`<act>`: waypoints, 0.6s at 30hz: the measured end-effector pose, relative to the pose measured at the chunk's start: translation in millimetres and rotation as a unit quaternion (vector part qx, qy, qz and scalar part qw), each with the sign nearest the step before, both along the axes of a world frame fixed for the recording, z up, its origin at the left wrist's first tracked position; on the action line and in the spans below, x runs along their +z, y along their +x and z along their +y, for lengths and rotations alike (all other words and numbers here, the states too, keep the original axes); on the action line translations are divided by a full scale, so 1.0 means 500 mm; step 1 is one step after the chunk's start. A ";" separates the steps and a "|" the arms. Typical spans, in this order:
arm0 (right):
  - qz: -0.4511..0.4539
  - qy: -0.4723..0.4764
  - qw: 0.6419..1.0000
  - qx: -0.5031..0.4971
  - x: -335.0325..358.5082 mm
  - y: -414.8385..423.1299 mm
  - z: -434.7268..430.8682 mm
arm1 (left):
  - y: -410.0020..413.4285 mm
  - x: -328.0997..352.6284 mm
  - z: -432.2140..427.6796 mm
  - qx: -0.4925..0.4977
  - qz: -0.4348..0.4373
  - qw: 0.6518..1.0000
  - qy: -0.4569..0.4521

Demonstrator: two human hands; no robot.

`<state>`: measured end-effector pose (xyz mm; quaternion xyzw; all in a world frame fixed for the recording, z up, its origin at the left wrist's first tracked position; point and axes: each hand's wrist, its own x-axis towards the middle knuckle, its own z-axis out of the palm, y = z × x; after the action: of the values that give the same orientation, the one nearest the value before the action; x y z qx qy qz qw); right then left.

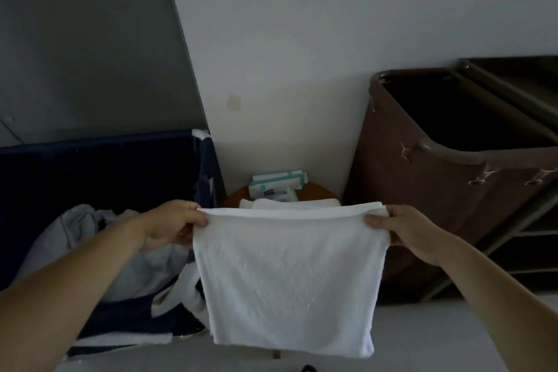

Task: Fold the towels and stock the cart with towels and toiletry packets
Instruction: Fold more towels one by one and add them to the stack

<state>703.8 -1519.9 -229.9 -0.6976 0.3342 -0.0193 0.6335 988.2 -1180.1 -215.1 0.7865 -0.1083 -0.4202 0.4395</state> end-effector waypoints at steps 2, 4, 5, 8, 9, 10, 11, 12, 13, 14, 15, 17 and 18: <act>0.019 0.017 0.999 -0.028 -0.071 0.063 -0.039 | 0.048 -0.070 -0.066 0.051 0.000 0.999 0.016; 0.046 0.035 0.997 -0.058 -0.144 0.119 -0.072 | 0.088 -0.147 -0.130 0.087 -0.004 0.995 0.044; 0.059 0.047 0.994 -0.075 -0.180 0.143 -0.085 | 0.103 -0.186 -0.157 0.095 -0.005 0.994 0.057; 0.099 0.075 0.984 -0.127 -0.284 0.200 -0.115 | 0.133 -0.294 -0.225 0.112 0.014 0.992 0.064; 0.111 0.081 0.981 -0.139 -0.317 0.212 -0.122 | 0.140 -0.327 -0.240 0.121 0.020 0.990 0.064; 0.123 0.089 0.977 -0.148 -0.346 0.220 -0.127 | 0.144 -0.356 -0.254 0.128 0.022 0.989 0.067; 0.132 0.097 0.974 -0.157 -0.372 0.223 -0.130 | 0.146 -0.378 -0.266 0.128 0.023 0.989 0.069; 0.140 0.103 0.971 -0.165 -0.395 0.224 -0.131 | 0.146 -0.400 -0.274 0.124 0.032 0.989 0.069; 0.147 0.105 0.968 -0.175 -0.414 0.224 -0.131 | 0.147 -0.419 -0.280 0.120 0.044 0.990 0.067; 0.154 0.101 0.965 -0.186 -0.428 0.223 -0.130 | 0.148 -0.435 -0.283 0.119 0.052 0.989 0.068; 0.161 0.094 0.963 -0.196 -0.438 0.224 -0.129 | 0.149 -0.449 -0.286 0.118 0.051 0.989 0.072; 0.165 0.079 0.960 -0.214 -0.446 0.226 -0.126 | 0.148 -0.468 -0.288 0.113 0.020 0.991 0.075; 0.158 0.070 0.959 -0.223 -0.444 0.231 -0.126 | 0.148 -0.473 -0.290 0.120 -0.008 0.991 0.064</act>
<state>819.1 -1582.9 -451.7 -0.5536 0.5776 -0.0262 0.5994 1062.3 -1324.9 -451.6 0.8238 0.0100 -0.3640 0.4345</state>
